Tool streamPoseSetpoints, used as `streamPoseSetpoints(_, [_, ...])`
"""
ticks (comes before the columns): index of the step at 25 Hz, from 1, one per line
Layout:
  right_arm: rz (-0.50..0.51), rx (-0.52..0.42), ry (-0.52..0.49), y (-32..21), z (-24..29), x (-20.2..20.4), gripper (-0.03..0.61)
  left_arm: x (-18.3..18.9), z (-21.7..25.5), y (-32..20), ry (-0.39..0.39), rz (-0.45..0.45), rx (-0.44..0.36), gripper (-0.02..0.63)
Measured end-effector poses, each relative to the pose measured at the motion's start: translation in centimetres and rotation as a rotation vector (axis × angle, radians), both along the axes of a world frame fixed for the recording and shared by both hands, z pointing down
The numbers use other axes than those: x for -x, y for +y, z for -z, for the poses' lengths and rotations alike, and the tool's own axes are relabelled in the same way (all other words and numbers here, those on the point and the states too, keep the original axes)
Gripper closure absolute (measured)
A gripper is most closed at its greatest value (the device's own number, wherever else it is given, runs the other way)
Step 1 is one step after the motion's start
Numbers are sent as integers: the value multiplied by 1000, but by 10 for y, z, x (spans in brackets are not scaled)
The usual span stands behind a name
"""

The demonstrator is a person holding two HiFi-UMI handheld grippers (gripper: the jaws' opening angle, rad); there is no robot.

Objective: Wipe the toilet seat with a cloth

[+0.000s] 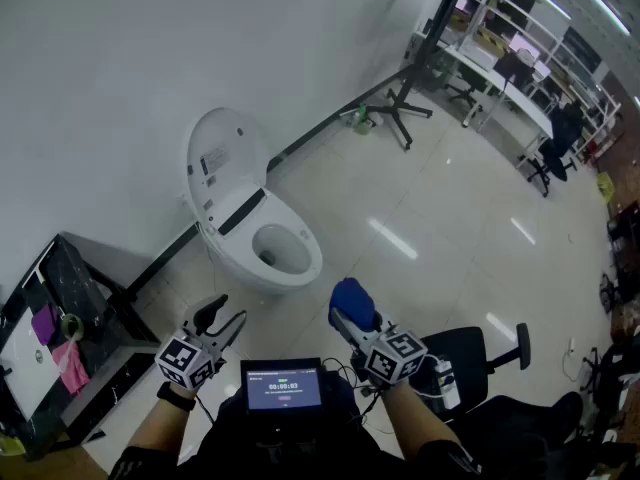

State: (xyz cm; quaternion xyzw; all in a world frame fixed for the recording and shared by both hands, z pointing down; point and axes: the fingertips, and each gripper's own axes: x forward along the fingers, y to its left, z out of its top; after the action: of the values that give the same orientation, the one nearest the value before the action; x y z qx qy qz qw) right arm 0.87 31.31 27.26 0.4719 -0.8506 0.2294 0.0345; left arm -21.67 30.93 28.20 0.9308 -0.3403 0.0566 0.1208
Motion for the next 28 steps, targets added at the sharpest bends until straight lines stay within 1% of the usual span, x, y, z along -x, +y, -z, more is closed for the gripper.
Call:
streamPoseSetpoints(3, [20,0,39,-19,-2,-1,371,-1,-4,-19,-3,12,3,402])
streamPoseSetpoints(7, [45,10,84,-48,-15,-6,370,-9,-11,-43,-5,6,19,402])
streamPoseSetpoints(10, [68,26,122,-78,-32,-12,370,-20,-21,-65,-8,-1,39,402])
streamPoseSetpoints(13, [95,67,157,-111,-62,-24,370,-38,-34,-89,-27,-10,70,402])
streamPoseSetpoints(16, [122,131,164,-149,-101,-33,370,-61,-51,-117,-53,-21,116,402])
streamPoseSetpoints(20, [173,211,202,-207,-164,-43,370,-87,-96,-164,-96,-30,183,402])
streamPoseSetpoints(24, [250,291,288,-256,-243,-54,371,-120,-137,-211,-106,-33,237,402])
streamPoseSetpoints(28, [340,330,389,-300,-323,-64,371,-154,-182,-254,-107,-38,307,402])
